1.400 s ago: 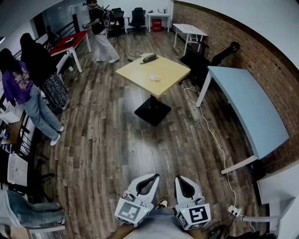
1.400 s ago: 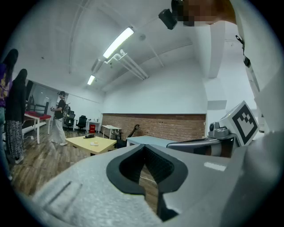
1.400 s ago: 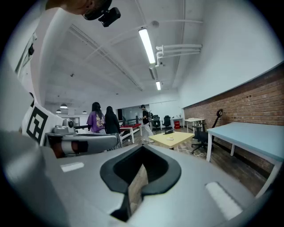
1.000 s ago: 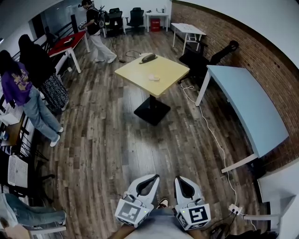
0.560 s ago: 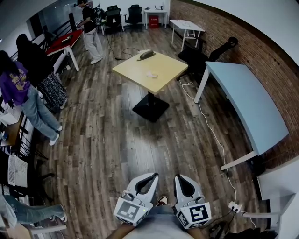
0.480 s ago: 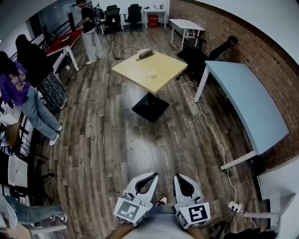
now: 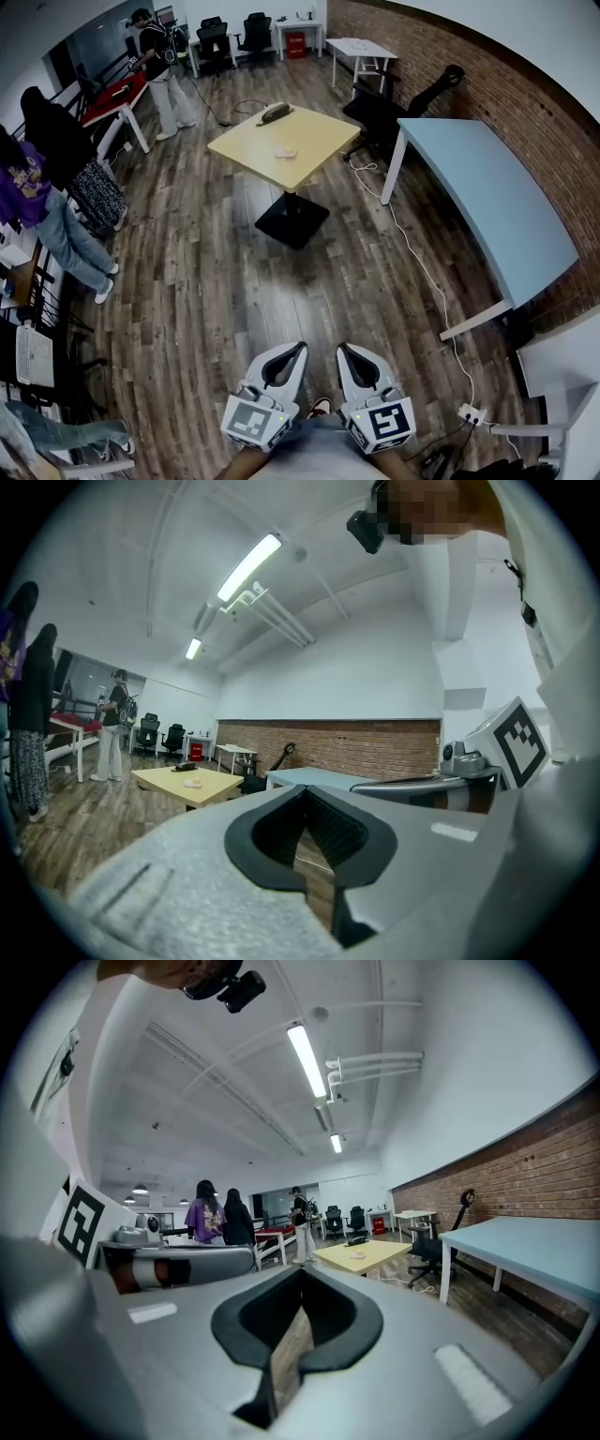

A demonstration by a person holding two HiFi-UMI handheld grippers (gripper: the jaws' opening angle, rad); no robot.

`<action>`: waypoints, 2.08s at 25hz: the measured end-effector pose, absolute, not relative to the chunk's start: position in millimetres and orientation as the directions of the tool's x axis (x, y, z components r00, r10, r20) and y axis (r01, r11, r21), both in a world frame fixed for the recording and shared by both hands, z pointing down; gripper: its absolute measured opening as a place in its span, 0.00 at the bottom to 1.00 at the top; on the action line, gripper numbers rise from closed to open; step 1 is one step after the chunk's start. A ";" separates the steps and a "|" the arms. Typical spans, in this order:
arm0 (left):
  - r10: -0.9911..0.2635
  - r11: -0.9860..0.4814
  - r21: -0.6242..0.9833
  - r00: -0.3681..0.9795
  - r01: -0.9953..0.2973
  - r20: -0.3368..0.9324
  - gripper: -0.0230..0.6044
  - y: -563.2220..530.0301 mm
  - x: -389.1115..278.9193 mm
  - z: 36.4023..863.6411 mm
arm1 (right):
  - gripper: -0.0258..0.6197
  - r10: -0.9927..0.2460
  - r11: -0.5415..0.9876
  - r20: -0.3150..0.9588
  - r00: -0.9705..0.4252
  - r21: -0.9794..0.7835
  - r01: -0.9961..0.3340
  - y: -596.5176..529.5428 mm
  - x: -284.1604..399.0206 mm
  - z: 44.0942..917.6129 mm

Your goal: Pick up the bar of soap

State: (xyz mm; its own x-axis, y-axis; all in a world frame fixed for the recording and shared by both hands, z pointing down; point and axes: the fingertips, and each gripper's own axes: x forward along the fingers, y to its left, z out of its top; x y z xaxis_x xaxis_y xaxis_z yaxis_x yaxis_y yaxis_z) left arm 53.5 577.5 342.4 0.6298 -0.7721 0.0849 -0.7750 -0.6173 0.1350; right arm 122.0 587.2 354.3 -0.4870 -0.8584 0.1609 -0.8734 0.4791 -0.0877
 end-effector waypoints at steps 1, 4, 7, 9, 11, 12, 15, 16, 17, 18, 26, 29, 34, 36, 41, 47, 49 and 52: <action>-0.770 -0.621 0.132 0.633 -0.773 0.083 0.04 575.9 57.8 343.4 | 0.04 -0.856 0.483 0.164 -0.491 -0.086 -0.871 584.6 124.2 354.8; -0.767 -0.623 0.128 0.635 -0.771 0.091 0.04 569.5 64.2 343.4 | 0.04 -0.855 0.484 0.168 -0.491 -0.084 -0.871 578.2 128.0 354.6; -0.769 -0.621 0.135 0.634 -0.772 0.088 0.04 559.3 60.8 346.4 | 0.04 -0.853 0.487 0.169 -0.494 -0.085 -0.869 567.7 123.9 355.0; -0.769 -0.621 0.137 0.634 -0.772 0.082 0.04 548.7 58.0 350.4 | 0.04 -0.851 0.490 0.170 -0.497 -0.083 -0.868 556.8 121.5 356.6; -0.773 -0.616 0.135 0.628 -0.776 0.084 0.04 531.4 55.4 352.4 | 0.04 -0.849 0.492 0.176 -0.498 -0.081 -0.867 541.3 120.5 359.6; -0.775 -0.614 0.134 0.626 -0.778 0.086 0.04 520.9 54.1 353.7 | 0.04 -0.848 0.493 0.180 -0.498 -0.080 -0.867 532.1 119.8 360.9; -0.773 -0.615 0.143 0.628 -0.776 0.085 0.04 489.7 47.5 356.2 | 0.04 -0.844 0.494 0.195 -0.500 -0.082 -0.865 504.7 114.3 362.5; -0.773 -0.615 0.145 0.629 -0.775 0.082 0.04 479.2 44.3 354.9 | 0.04 -0.842 0.495 0.199 -0.501 -0.081 -0.865 495.0 110.9 362.7; -0.773 -0.616 0.146 0.630 -0.774 0.078 0.04 467.9 41.2 353.1 | 0.04 -0.841 0.497 0.201 -0.501 -0.078 -0.864 484.1 107.1 362.9; -0.772 -0.618 0.145 0.631 -0.773 0.074 0.04 455.8 38.3 351.7 | 0.04 -0.840 0.498 0.205 -0.502 -0.074 -0.864 472.0 103.1 363.5; -0.767 -0.628 0.142 0.639 -0.765 0.052 0.04 356.8 4.6 346.4 | 0.04 -0.825 0.518 0.229 -0.517 -0.061 -0.853 376.6 61.2 366.2; -0.759 -0.641 0.131 0.650 -0.756 0.042 0.04 322.9 -9.9 345.8 | 0.04 -0.825 0.518 0.231 -0.516 -0.057 -0.853 341.7 45.2 363.4; -0.732 -0.674 0.118 0.681 -0.730 0.028 0.04 281.5 -27.2 341.8 | 0.04 -0.835 0.505 0.227 -0.501 -0.044 -0.862 299.5 20.7 363.3; -0.729 -0.677 0.122 0.684 -0.726 0.023 0.04 268.4 -32.8 345.9 | 0.04 -0.837 0.504 0.227 -0.498 -0.035 -0.863 286.4 13.5 363.6; -0.726 -0.679 0.140 0.688 -0.721 0.026 0.04 245.4 -42.5 342.4 | 0.04 -0.836 0.501 0.241 -0.493 -0.032 -0.865 262.2 3.8 366.5; -0.727 -0.676 0.151 0.686 -0.721 0.026 0.04 220.2 -51.7 344.5 | 0.04 -0.845 0.490 0.234 -0.481 -0.023 -0.872 236.2 -2.9 362.2; -0.730 -0.672 0.158 0.683 -0.723 0.023 0.04 210.3 -53.9 346.4 | 0.04 -0.845 0.488 0.235 -0.480 -0.025 -0.872 226.5 -3.6 364.5; -0.736 -0.664 0.165 0.676 -0.729 0.028 0.04 194.0 -53.2 350.6 | 0.04 -0.842 0.493 0.238 -0.485 -0.028 -0.870 210.5 -1.5 367.9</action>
State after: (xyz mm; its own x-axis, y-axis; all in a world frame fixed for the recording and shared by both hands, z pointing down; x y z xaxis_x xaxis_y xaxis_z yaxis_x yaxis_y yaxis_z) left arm -53.2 194.0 350.6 0.6765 -0.7360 0.0277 -0.7292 -0.6640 0.1653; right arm -1.5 210.5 367.9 -0.4849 -0.8417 0.2376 -0.8695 0.4931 -0.0280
